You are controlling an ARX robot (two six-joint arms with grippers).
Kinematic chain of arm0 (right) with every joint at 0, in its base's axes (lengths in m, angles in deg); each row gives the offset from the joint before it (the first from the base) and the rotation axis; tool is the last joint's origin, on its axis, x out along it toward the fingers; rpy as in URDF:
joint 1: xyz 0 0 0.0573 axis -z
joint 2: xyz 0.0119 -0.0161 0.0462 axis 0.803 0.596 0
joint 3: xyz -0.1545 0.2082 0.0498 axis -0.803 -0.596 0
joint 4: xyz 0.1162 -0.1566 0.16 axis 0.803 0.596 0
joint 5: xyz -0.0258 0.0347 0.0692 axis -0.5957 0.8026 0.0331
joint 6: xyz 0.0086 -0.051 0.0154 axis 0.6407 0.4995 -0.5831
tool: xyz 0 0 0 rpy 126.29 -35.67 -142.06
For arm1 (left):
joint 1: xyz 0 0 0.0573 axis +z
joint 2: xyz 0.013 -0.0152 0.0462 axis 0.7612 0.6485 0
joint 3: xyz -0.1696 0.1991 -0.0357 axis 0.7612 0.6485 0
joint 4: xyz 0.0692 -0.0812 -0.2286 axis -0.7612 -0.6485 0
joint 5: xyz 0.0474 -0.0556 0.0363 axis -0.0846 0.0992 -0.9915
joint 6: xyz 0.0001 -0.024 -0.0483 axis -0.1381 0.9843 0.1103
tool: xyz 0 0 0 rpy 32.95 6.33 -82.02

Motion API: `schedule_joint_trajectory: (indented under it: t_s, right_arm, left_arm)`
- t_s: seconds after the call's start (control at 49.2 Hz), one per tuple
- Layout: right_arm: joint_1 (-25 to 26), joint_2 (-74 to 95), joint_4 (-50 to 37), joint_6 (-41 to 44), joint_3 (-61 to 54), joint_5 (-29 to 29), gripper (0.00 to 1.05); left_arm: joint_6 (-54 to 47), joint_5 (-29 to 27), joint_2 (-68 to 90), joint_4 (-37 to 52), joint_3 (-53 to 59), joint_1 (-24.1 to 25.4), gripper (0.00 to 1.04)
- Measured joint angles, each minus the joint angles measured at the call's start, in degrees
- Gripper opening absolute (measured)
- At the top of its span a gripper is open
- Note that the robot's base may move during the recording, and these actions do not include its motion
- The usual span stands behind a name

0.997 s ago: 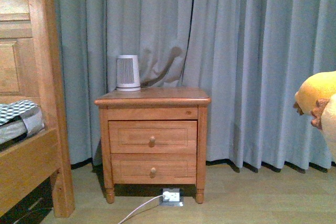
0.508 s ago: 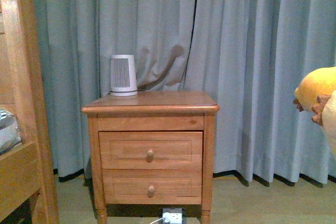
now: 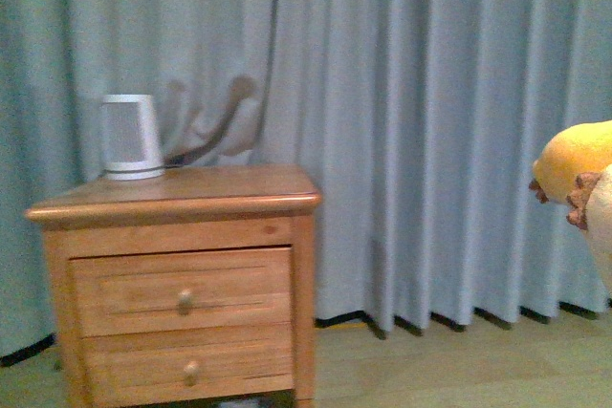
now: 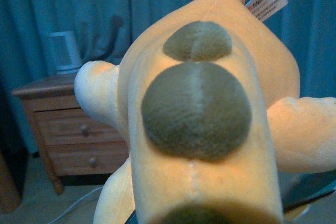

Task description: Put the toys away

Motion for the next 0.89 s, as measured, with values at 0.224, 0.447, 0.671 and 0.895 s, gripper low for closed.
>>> schedule_joint_trajectory:
  t_s: [0.224,0.447,0.671,0.895]
  right_arm:
    - [0.0,0.0,0.0,0.0,0.0,0.0,0.07]
    - [0.0,0.0,0.0,0.0,0.0,0.0,0.07]
    - [0.0,0.0,0.0,0.0,0.0,0.0,0.07]
    - [0.0,0.0,0.0,0.0,0.0,0.0,0.07]
  left_arm:
    - [0.0,0.1,0.0,0.0,0.0,0.0,0.98]
    - [0.0,0.0,-0.1,0.0,0.0,0.0,0.98]
    - [0.0,0.2,-0.1,0.0,0.0,0.0,0.98]
    - [0.0,0.0,-0.1,0.0,0.0,-0.1,0.98]
